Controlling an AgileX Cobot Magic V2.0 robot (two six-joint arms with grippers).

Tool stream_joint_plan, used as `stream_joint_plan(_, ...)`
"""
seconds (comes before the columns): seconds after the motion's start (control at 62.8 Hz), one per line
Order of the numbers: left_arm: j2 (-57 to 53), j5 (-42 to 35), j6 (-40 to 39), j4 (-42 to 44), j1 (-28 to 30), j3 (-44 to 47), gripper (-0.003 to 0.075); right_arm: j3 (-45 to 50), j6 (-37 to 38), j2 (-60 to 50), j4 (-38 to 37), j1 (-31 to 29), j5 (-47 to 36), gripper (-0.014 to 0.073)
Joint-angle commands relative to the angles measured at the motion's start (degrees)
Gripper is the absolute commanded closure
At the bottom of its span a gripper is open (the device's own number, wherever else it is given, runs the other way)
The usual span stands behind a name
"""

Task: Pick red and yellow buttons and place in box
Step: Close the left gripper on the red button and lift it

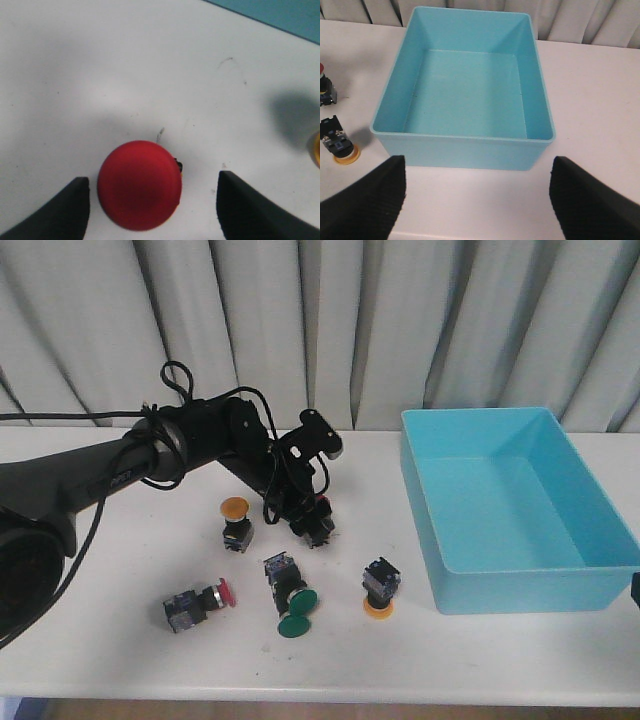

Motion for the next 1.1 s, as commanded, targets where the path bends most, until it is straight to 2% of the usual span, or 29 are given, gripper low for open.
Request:
stream_joint_plan(0.0,-2.8,-4.6,1.1,-2.5,-0.7,-1.8,0.0195,-1.9,-0.3,0.5,-0.1,-0.1,-3.1,0.0011)
stream_joint_plan(0.191,-1.7,-6.8,1.1,-2.5,-0.7,-1.8,0.0237,-1.2,-0.3,0.5,-0.2,-0.1,-3.3,0.0011)
stream_joint_plan(0.398,-1.7,-6.4,1.0,-2.5,-0.7,-1.8,0.0399,-1.2,-0.3,0.5,-0.2,-0.1,-3.4,0.0011)
stream_joint_plan(0.637,-3.2,-3.1,0.9,-2.4,-0.7,-1.8,0.0539,-1.2,-0.3,0.5,-0.2,-0.1,-3.4,0.0011)
stream_joint_plan(0.813,-6.7,-1.0,0.7,-2.3,-0.7,-1.8,0.0581,-1.2,-0.3,0.5,-0.2,-0.1,-3.4,0.0011)
stream_joint_plan(1.083,-12.3,1.1,0.4,-2.4,-0.7,-1.8,0.0582,-1.2,-0.3,0.5,-0.2,-0.1,-3.0,0.0011)
